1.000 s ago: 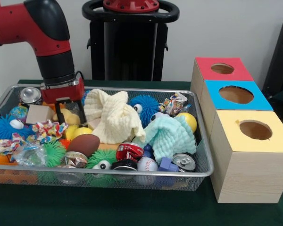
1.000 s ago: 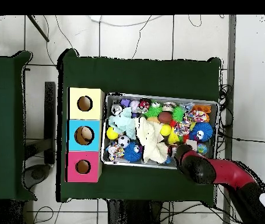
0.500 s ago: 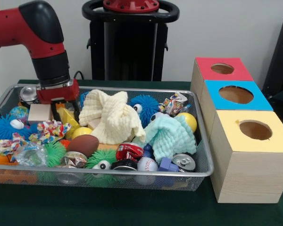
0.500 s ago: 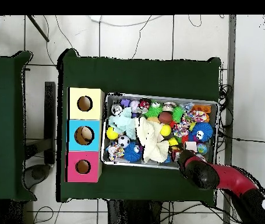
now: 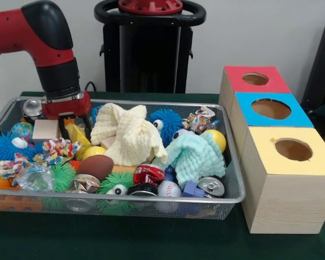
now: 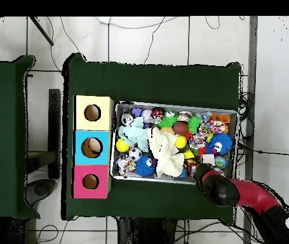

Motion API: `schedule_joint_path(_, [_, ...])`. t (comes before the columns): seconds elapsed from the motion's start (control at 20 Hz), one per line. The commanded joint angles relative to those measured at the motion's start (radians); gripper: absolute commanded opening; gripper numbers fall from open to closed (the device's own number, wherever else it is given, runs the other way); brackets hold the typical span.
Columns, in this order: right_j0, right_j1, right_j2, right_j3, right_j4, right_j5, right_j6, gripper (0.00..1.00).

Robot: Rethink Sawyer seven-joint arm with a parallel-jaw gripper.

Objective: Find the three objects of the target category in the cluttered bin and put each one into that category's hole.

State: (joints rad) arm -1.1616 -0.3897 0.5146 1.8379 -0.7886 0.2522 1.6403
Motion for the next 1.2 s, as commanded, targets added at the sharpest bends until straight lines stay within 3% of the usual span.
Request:
schedule_joint_path(0.05, [-0.038,0.052,-0.115,-0.003,-0.151,0.054,-0.104,1.0])
schedule_joint_path(0.1, [-0.054,0.055,-0.111,0.007,-0.167,0.009,-0.089,0.0])
schedule_joint_path(0.25, [-0.041,0.053,-0.129,0.009,-0.18,-0.038,-0.049,0.0])
schedule_joint_path(0.45, [-0.019,0.044,-0.124,0.003,-0.145,0.041,-0.069,0.0])
schedule_joint_path(0.95, [0.029,-0.117,-0.134,0.112,-0.071,0.066,0.004,0.0])
schedule_joint_path(1.2, [0.034,-0.205,-0.101,0.172,0.006,0.132,-0.001,0.0])
